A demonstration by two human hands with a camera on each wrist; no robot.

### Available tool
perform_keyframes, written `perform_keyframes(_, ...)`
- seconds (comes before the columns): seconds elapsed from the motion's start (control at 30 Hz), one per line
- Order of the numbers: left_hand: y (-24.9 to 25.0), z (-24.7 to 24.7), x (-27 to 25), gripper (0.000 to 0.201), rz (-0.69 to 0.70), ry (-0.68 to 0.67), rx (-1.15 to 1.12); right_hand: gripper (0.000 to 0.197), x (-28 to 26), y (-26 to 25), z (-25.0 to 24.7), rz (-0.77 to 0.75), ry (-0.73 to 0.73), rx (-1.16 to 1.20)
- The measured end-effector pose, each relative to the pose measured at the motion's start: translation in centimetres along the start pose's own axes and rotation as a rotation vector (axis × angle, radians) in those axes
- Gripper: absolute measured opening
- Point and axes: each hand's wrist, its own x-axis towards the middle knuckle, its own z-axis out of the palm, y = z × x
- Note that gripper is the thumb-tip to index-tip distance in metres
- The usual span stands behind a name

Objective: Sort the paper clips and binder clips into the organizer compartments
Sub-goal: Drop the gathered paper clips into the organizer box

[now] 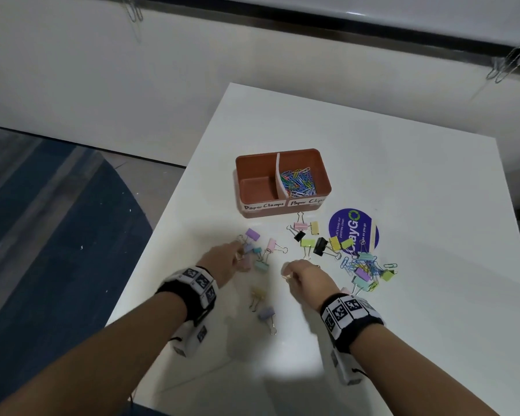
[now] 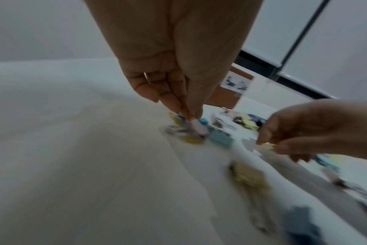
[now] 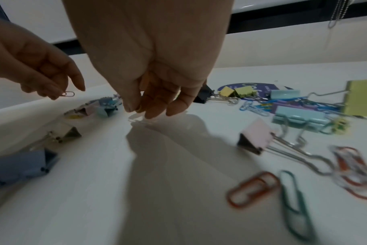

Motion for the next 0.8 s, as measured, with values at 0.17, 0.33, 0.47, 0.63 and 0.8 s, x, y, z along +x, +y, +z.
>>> perform_keyframes(0.17,-2.8,-1.6,1.3,0.029,-0.082,0.063,0.064,0.033,1.3,-2.7,0.0,-0.099,-0.052,-0.02)
perform_keyframes(0.33,-2.9,-1.5,2.8,0.029,-0.028,0.005,0.149,0.035,2.7,-4.8,1.6,-0.144,-0.211,-0.085)
perform_keyframes(0.47,-2.3,-1.3,3.4,0.028,0.035,-0.046,0.25,0.042,3.3,-4.9,2.5,-0.138,-0.213,-0.154)
perform_keyframes(0.63,-2.5,-1.1,3.7,0.03,0.057,-0.014,0.346,0.047,2.9,-3.4,1.8,-0.068,-0.078,-0.14)
perform_keyframes(0.8,-2.4,-1.1,3.9,0.026,0.039,-0.01,0.323,0.039,3.1,-3.0,1.5,-0.135,-0.056,-0.079)
